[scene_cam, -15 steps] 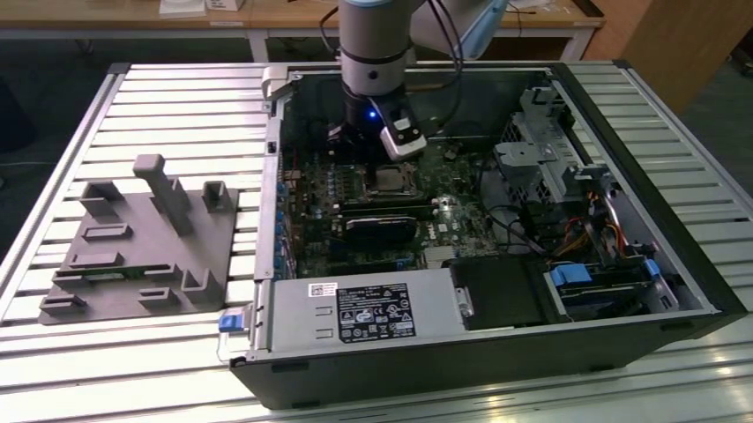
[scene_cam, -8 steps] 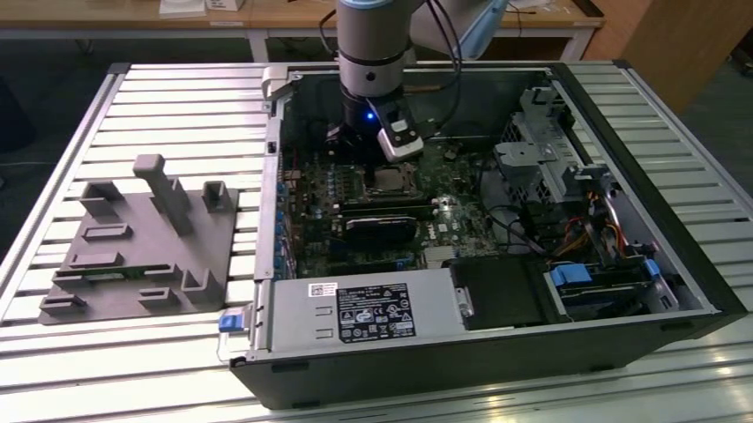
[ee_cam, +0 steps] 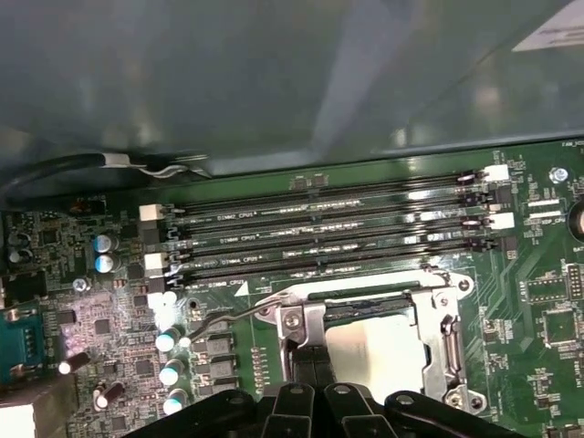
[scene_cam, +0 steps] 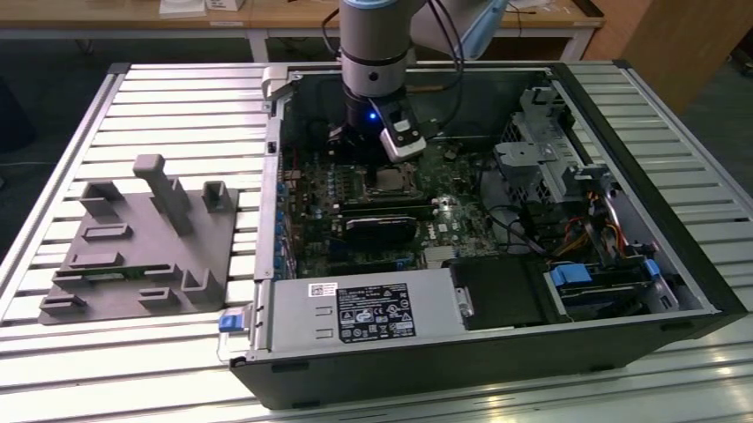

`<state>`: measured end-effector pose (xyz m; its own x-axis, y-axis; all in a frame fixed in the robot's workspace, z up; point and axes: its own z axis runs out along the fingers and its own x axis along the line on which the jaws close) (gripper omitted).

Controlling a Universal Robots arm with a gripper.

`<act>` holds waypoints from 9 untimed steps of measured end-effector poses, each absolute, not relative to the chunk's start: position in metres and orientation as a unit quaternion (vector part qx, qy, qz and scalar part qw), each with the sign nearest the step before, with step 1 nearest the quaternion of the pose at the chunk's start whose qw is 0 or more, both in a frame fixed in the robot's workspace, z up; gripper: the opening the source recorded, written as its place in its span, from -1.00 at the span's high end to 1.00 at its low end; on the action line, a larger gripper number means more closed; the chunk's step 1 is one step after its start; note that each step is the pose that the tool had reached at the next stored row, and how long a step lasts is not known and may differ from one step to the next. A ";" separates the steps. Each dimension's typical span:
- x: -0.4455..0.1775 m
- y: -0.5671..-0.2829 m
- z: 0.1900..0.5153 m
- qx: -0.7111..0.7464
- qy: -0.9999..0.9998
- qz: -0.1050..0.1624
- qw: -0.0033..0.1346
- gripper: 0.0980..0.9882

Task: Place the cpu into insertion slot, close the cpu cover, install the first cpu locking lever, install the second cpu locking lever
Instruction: 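Close the cpu cover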

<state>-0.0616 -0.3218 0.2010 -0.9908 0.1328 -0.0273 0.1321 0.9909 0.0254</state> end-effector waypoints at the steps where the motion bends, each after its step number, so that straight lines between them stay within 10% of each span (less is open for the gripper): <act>1: -0.061 -0.322 0.201 0.066 0.998 0.012 0.014 0.98; 9: -0.059 -0.322 0.204 0.066 0.998 0.012 0.014 0.98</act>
<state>-0.0587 -0.3218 0.2038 -0.9908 0.1328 -0.0273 0.1321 0.9909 0.0255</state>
